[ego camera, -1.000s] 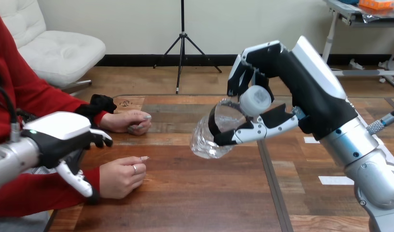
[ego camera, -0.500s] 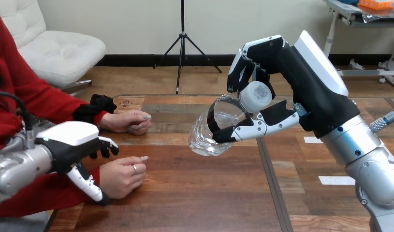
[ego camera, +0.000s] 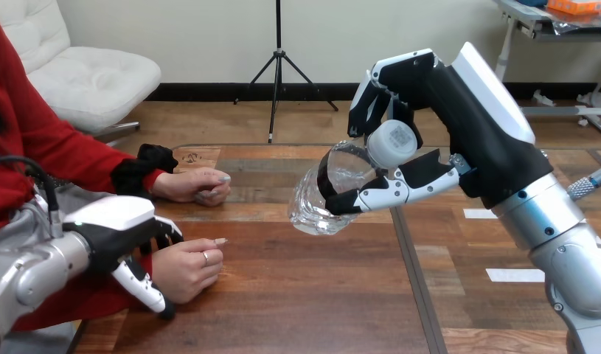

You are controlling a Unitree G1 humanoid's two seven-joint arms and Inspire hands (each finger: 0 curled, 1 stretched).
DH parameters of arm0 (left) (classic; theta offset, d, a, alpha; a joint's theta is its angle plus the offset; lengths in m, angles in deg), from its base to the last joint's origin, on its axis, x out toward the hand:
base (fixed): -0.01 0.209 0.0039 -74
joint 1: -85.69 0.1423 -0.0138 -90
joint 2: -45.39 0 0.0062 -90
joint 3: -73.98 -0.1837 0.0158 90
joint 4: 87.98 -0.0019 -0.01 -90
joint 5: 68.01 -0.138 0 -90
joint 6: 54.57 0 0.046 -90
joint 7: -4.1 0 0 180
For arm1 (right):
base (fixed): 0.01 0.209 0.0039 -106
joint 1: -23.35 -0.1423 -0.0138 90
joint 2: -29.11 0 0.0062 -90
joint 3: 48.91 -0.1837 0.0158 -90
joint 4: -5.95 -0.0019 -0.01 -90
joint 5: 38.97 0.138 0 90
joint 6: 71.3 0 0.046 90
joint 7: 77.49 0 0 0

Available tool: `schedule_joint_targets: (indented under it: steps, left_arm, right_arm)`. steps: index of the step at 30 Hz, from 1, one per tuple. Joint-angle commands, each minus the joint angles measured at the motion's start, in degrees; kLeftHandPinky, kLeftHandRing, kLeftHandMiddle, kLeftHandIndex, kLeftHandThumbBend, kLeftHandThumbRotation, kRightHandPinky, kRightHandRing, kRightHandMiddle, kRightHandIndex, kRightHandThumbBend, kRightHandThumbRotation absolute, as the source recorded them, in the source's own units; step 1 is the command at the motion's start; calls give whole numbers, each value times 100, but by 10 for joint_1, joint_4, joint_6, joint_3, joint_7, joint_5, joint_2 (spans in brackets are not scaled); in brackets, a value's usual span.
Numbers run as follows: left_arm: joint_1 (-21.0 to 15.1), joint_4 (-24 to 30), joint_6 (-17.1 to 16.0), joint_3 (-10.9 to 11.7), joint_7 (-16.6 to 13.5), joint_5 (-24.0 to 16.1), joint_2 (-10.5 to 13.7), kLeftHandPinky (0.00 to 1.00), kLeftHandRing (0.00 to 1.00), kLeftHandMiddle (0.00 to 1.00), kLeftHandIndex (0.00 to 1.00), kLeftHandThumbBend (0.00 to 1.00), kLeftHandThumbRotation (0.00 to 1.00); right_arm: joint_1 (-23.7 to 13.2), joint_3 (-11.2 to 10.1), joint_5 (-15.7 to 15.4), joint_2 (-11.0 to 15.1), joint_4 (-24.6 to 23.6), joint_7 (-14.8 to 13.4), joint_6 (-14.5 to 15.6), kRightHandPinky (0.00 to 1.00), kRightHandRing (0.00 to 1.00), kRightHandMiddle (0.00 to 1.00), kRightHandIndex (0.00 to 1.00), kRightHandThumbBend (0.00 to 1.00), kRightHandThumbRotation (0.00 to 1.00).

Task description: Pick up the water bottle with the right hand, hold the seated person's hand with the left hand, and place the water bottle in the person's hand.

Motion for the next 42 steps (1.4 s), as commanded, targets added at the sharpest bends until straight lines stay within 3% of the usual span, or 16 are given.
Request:
schedule_joint_targets:
  steps: [1,12,31,42]
  left_arm:
    - [-43,-3,5,-8,-15,4,-12,65,71,76,75,100,37]
    - [-39,-7,4,-18,-25,2,-19,61,69,74,74,100,33]
    - [-36,-2,-1,-35,-13,-11,-12,58,65,70,74,100,24]
    - [-29,19,7,-39,4,-13,-3,63,69,73,74,100,19]
  right_arm:
    - [-48,-25,16,-8,-29,-3,-1,6,10,16,21,100,0]
    - [-52,-27,14,-8,-39,1,11,6,10,16,21,100,0]
    - [-56,-34,6,2,-44,4,8,7,11,17,22,100,0]
    - [-61,-37,7,1,-45,8,13,7,11,17,22,100,0]
